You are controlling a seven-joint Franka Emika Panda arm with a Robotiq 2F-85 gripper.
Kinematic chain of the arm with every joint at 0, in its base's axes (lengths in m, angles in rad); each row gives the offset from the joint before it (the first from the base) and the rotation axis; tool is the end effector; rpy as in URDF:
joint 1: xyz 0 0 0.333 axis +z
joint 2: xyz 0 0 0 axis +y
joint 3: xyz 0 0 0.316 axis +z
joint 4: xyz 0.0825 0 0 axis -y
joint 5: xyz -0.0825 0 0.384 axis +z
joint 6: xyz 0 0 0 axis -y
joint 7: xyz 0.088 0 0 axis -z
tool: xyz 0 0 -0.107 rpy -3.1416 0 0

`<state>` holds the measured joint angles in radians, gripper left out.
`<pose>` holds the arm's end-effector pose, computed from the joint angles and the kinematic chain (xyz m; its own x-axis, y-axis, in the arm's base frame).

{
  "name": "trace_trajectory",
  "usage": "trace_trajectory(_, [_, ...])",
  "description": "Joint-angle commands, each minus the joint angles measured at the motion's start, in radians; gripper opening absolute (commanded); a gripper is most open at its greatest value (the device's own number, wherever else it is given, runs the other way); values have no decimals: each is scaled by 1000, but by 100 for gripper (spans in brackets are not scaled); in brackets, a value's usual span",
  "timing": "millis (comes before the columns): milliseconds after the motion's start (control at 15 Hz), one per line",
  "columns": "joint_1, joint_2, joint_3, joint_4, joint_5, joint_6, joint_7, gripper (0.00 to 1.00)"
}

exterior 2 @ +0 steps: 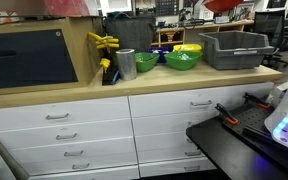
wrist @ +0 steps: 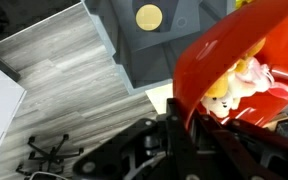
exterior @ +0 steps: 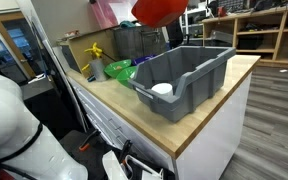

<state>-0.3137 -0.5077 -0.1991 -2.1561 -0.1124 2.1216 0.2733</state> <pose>0.3700 -0.2360 0.6413 0.6427 -0.6299 0.4361 -0.6584 -0.7452 -0.1060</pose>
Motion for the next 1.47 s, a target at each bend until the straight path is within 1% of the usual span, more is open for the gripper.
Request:
trace_trajectory(0, [-35,-14,-10,25,-38,-35,-31,3])
trace_trajectory(267, [-84,-19,-16,19,-118,-5,-19,3])
trace_trajectory(467, [-103,-24,-8,11,-163,19,-1,3])
trace_trajectory(667, [-104,-21,4,11,-197,26,6,3])
trace_trajectory(1000, [-107,-14,46,19,-323,12,3,3])
trace_trajectory(1400, [-100,-13,87,17,-486,20,1,3])
